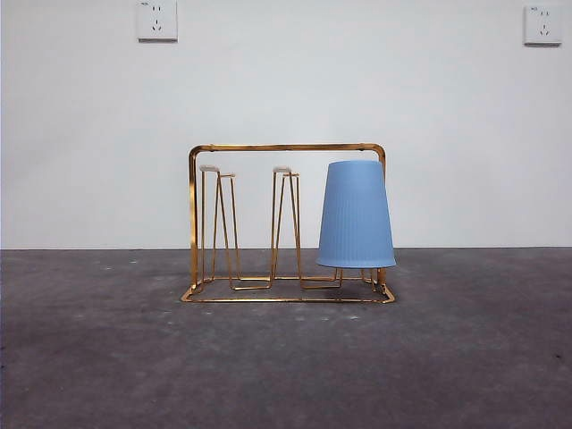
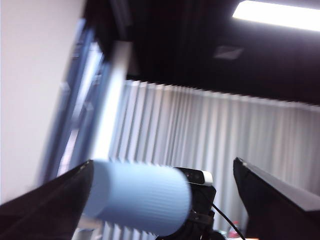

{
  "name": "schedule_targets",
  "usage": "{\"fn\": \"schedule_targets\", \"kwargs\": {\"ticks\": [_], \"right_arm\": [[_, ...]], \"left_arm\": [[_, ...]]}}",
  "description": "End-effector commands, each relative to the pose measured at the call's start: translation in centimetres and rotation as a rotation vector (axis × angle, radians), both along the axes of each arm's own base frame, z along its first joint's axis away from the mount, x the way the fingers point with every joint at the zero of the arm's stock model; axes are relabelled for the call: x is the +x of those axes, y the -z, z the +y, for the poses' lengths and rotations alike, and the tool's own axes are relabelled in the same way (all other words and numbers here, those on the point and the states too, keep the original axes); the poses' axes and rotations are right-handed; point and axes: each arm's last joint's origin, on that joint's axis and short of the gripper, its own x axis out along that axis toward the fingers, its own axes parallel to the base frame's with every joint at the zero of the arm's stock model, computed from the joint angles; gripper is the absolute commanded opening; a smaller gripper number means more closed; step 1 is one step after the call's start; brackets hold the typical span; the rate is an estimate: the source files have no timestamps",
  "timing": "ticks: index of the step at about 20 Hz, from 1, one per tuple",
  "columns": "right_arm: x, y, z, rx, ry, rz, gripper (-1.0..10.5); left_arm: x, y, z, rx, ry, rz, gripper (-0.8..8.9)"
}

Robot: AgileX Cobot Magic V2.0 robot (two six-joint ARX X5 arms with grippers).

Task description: Pick up cup 1,put cup 1 in the cup rack,pick up cup 2,put cup 2 in the cup rack

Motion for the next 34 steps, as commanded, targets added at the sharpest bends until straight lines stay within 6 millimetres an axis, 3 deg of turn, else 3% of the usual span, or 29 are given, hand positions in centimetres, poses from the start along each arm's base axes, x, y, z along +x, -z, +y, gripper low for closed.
{"fn": "schedule_targets", "kwargs": {"ticks": [1, 8, 16, 24, 34], "right_arm": [[-0.3, -0.6, -0.1, 0.035, -0.023, -0.084, -0.1], [-1.6, -1.8, -1.0, 0.111, -0.098, -0.231, -0.1], [-0.8, -1.8, -0.3, 0.108, -0.094, -0.228, -0.1], [1.6, -1.3, 1.9, 0.080, -0.062, -0.172, -0.1], [3.9, -0.4, 4.2, 0.016, -0.052, -0.133, -0.1]], "left_arm": [[1.4, 0.2, -1.8, -0.030, 0.076, 0.023, 4.72], [4.9, 1.2, -6.0, -0.124, 0.219, 0.044, 4.72], [7.0, 2.5, -8.5, -0.244, 0.328, 0.031, 4.72], [7.8, 3.2, -9.4, -0.270, 0.326, 0.012, 4.71], [8.3, 3.1, -8.5, -0.298, 0.302, -0.025, 4.67]]}}
